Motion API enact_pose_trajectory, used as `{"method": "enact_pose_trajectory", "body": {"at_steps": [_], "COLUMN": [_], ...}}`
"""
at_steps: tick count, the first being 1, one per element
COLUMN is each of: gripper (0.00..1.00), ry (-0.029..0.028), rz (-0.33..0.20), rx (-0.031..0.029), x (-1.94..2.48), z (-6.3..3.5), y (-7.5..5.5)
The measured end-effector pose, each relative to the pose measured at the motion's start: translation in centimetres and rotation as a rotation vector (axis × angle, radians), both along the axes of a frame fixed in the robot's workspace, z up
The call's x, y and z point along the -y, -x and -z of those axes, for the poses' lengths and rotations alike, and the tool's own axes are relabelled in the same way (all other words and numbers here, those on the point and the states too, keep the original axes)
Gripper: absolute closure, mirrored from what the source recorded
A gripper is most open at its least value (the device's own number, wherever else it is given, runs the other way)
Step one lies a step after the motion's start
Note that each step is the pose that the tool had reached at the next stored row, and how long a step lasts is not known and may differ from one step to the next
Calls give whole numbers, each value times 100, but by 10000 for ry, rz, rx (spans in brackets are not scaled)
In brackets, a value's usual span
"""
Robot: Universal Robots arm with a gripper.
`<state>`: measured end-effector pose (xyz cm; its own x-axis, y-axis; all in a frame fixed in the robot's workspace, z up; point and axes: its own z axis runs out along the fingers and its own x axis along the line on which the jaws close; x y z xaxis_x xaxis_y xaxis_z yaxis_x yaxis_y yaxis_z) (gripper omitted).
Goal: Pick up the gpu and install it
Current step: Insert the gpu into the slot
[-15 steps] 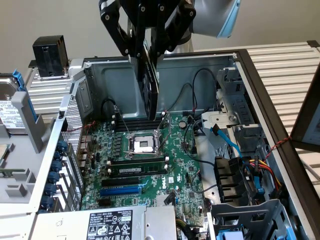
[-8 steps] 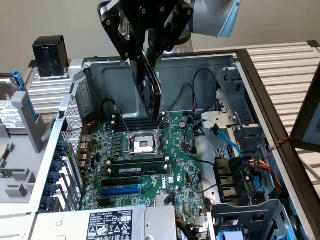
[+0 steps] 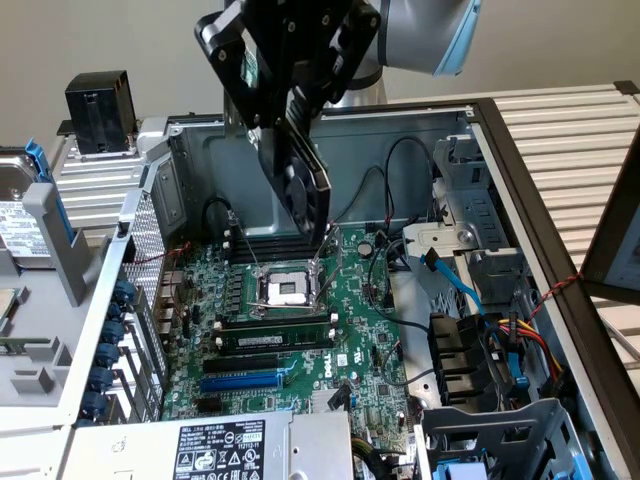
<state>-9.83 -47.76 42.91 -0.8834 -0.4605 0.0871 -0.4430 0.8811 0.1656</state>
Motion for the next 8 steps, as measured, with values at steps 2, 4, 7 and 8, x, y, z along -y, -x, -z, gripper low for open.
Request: {"method": "enact_pose_trajectory", "body": {"at_steps": [2, 4, 7, 8], "gripper": [72, 72, 72, 72], "ry": [13, 65, 144, 146], "rz": [-237, -361, -548, -679], "rx": [128, 350, 676, 748], "x": [0, -1, 0, 0], "z": [0, 1, 2, 5], "y": [0, 0, 0, 0]}}
